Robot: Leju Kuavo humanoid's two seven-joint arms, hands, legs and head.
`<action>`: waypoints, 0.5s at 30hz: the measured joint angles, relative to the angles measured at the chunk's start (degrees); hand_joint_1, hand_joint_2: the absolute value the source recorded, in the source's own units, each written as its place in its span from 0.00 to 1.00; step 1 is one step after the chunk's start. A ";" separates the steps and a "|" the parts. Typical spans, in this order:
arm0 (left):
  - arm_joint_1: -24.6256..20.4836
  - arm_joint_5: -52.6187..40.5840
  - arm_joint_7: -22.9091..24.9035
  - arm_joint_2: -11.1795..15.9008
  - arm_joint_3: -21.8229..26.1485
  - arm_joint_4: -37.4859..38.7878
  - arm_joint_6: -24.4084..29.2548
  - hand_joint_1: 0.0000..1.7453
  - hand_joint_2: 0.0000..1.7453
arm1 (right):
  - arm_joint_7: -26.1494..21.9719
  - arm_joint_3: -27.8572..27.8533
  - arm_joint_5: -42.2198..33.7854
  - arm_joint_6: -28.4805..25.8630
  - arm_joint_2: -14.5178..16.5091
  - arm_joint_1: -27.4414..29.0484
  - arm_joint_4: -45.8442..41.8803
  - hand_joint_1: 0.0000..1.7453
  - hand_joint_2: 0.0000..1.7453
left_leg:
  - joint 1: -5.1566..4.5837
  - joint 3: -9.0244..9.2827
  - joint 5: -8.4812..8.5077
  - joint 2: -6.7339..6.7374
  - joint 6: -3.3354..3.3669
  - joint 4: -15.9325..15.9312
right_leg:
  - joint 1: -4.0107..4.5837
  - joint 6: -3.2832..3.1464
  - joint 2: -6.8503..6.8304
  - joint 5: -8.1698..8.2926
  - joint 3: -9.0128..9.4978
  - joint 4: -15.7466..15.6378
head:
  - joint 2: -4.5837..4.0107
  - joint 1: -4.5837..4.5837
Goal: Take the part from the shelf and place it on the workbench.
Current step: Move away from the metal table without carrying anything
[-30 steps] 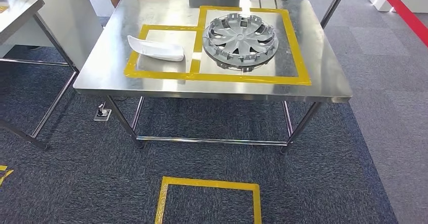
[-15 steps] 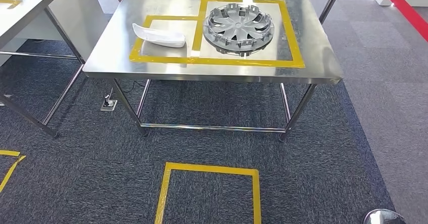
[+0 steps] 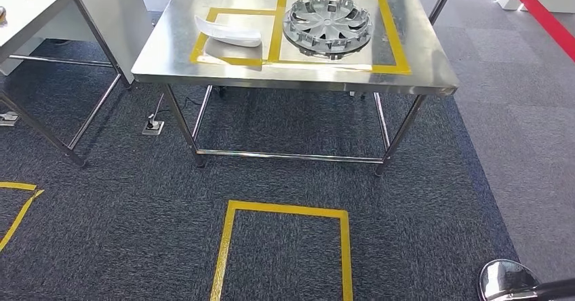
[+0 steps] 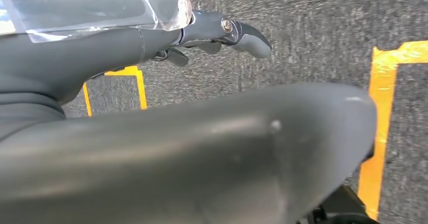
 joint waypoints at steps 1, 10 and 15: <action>-0.01 0.07 0.01 -0.07 0.11 0.00 -0.09 0.00 0.00 | 0.00 -0.01 -0.04 0.02 -0.07 -0.11 -0.01 0.00 0.00 | -0.06 -0.40 0.61 0.02 -0.25 0.05 | 0.17 -0.25 0.04 -0.69 2.35 -3.93 | 0.00 -0.09; 0.27 1.68 0.01 -0.36 1.80 0.11 -1.74 0.00 0.25 | 2.67 -0.68 -1.85 0.22 -0.22 0.17 0.00 0.00 0.00 | 0.65 -5.43 -9.70 -0.36 -3.05 14.66 | 0.09 -2.13 -0.43 3.04 -1.62 -7.24 | 0.00 -0.64; 0.52 3.05 -0.57 -0.56 3.31 0.10 -2.02 0.00 1.00 | 4.54 -1.90 -3.15 0.05 -0.14 0.31 -0.02 0.00 0.00 | 1.11 4.64 -5.02 -0.39 -3.13 5.53 | 0.03 -1.11 -0.61 5.10 -5.12 -5.74 | 0.00 -0.66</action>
